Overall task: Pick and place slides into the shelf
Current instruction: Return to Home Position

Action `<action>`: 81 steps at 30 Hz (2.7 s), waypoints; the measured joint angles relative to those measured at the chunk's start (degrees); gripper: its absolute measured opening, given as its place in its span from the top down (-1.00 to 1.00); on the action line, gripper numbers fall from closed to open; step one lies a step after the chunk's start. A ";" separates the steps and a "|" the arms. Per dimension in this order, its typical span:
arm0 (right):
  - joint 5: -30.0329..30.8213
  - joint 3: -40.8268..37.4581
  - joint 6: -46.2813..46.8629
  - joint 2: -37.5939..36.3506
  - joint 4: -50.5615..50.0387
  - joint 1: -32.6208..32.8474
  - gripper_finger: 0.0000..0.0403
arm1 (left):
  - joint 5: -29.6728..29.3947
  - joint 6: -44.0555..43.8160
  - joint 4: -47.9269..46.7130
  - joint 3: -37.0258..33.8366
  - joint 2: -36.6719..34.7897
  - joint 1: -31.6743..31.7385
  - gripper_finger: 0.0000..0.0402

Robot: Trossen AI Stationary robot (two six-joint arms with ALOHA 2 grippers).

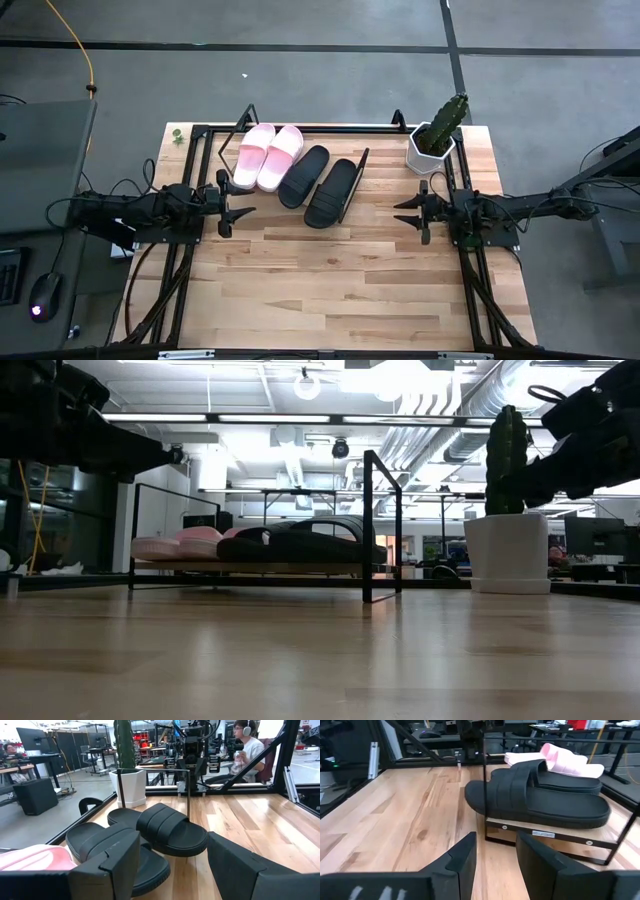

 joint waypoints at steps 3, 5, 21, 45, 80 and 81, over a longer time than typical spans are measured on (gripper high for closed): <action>1.36 0.00 0.83 0.00 -0.52 -0.02 0.35 | -0.13 0.00 0.01 0.00 0.00 0.00 -0.05; 1.46 0.00 1.30 0.00 -1.53 -0.02 0.35 | -0.15 0.00 0.03 0.00 0.00 0.00 -0.05; 0.20 0.07 5.39 0.11 -4.29 0.00 0.35 | -0.13 -0.02 0.03 0.02 0.00 0.00 -0.05; 0.22 0.11 5.61 0.11 -4.33 -0.02 0.35 | -0.13 -0.02 0.03 0.04 0.00 -0.01 -0.05; 0.24 0.15 5.58 0.13 -4.37 0.00 0.35 | -0.13 -0.04 0.01 0.04 0.00 0.00 -0.05; 0.23 0.15 5.58 0.13 -4.38 0.00 0.35 | -0.13 -0.04 0.03 0.04 0.00 0.00 -0.05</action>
